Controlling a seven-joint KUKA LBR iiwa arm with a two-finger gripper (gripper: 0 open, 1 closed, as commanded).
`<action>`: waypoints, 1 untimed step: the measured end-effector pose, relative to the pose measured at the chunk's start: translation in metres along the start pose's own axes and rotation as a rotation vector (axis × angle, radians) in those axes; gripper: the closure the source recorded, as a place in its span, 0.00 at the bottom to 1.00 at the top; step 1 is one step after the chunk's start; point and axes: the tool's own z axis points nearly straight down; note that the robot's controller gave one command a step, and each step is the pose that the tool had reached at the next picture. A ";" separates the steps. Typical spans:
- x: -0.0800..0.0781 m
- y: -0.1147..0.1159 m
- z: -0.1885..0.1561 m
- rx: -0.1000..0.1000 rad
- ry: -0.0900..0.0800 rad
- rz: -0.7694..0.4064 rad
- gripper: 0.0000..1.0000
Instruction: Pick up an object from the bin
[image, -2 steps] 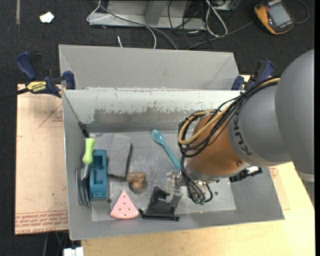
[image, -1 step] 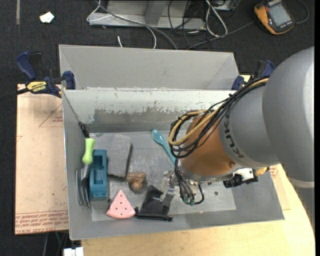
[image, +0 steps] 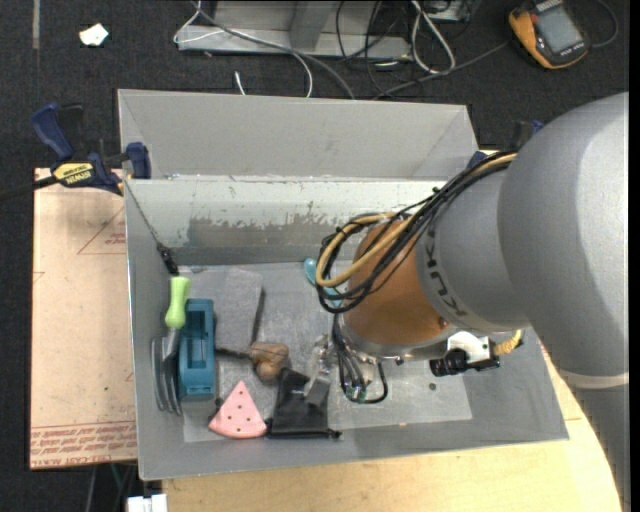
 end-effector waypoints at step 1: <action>0.010 0.004 0.000 0.001 0.000 0.077 1.00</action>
Offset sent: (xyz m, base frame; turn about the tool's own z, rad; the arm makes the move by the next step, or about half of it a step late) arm -0.0049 0.0346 -0.0002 0.1582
